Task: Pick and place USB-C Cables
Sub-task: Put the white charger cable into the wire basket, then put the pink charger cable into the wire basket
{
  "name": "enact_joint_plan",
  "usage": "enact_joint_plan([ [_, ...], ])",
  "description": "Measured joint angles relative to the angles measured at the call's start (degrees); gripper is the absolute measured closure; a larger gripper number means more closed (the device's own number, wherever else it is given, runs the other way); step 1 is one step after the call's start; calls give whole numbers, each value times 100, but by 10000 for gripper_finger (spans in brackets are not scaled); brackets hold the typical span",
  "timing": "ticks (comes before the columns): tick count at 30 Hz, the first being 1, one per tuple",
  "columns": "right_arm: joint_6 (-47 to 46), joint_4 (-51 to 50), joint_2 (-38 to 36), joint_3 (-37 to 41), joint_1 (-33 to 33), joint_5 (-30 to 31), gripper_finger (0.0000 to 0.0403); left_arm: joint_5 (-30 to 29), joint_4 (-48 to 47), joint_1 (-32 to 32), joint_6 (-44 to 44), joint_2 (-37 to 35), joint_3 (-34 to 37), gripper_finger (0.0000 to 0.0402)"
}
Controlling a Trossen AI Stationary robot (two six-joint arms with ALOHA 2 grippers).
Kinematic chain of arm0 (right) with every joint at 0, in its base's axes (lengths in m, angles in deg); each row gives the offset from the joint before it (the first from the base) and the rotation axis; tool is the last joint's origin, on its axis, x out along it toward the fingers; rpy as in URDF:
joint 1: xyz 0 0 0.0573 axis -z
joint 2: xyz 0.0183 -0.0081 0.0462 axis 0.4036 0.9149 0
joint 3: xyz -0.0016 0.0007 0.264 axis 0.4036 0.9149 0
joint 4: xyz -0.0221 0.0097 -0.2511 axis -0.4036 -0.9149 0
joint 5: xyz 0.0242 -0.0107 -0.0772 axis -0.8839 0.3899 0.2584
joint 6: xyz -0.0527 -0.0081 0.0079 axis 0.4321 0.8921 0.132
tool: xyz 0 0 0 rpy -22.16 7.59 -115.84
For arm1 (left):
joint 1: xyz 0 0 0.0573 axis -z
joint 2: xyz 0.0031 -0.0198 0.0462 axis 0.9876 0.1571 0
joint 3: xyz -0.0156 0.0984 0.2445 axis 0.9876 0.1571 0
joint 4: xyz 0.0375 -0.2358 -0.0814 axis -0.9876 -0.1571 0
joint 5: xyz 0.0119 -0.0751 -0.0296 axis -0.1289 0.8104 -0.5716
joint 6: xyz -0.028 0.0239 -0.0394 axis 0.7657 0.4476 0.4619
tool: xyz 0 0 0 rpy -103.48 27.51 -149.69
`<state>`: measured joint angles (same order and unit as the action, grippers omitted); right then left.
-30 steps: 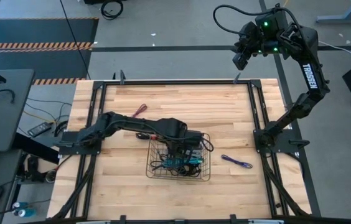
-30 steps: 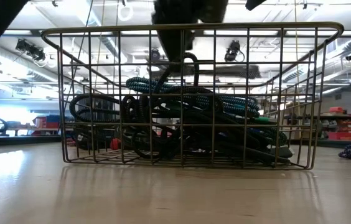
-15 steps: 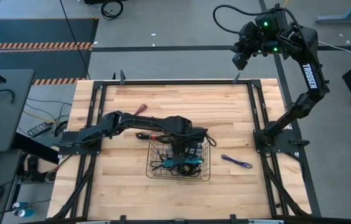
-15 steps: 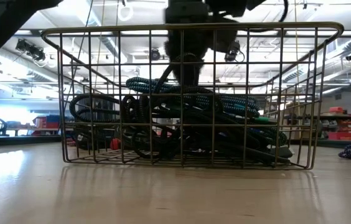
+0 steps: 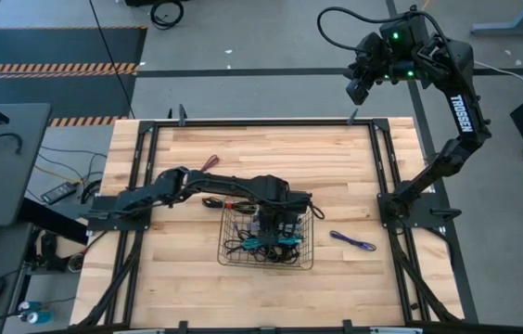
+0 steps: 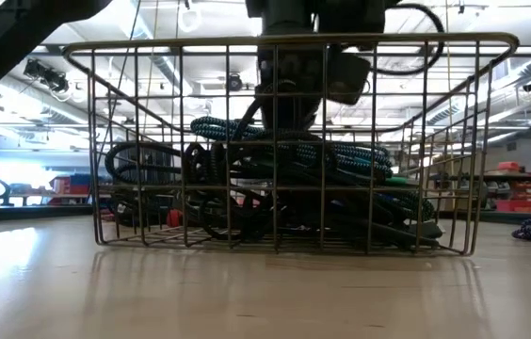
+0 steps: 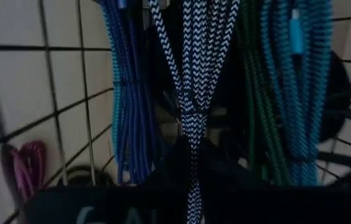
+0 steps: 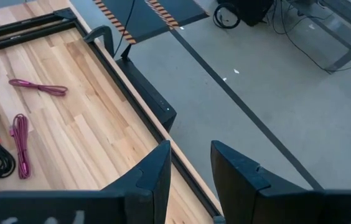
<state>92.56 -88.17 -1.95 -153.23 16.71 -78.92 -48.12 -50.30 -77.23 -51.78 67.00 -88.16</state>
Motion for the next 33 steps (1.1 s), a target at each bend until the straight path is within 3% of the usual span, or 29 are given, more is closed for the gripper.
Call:
enact_joint_plan([
  [12, 0, 7, 0, 0, 0, 2, 283, 43, -72, -19, 172, 12, 9, 385],
  [33, 65, 4, 0, 1, -2, 2, 283, 52, -171, -128, 476, -312, -22, 282],
])
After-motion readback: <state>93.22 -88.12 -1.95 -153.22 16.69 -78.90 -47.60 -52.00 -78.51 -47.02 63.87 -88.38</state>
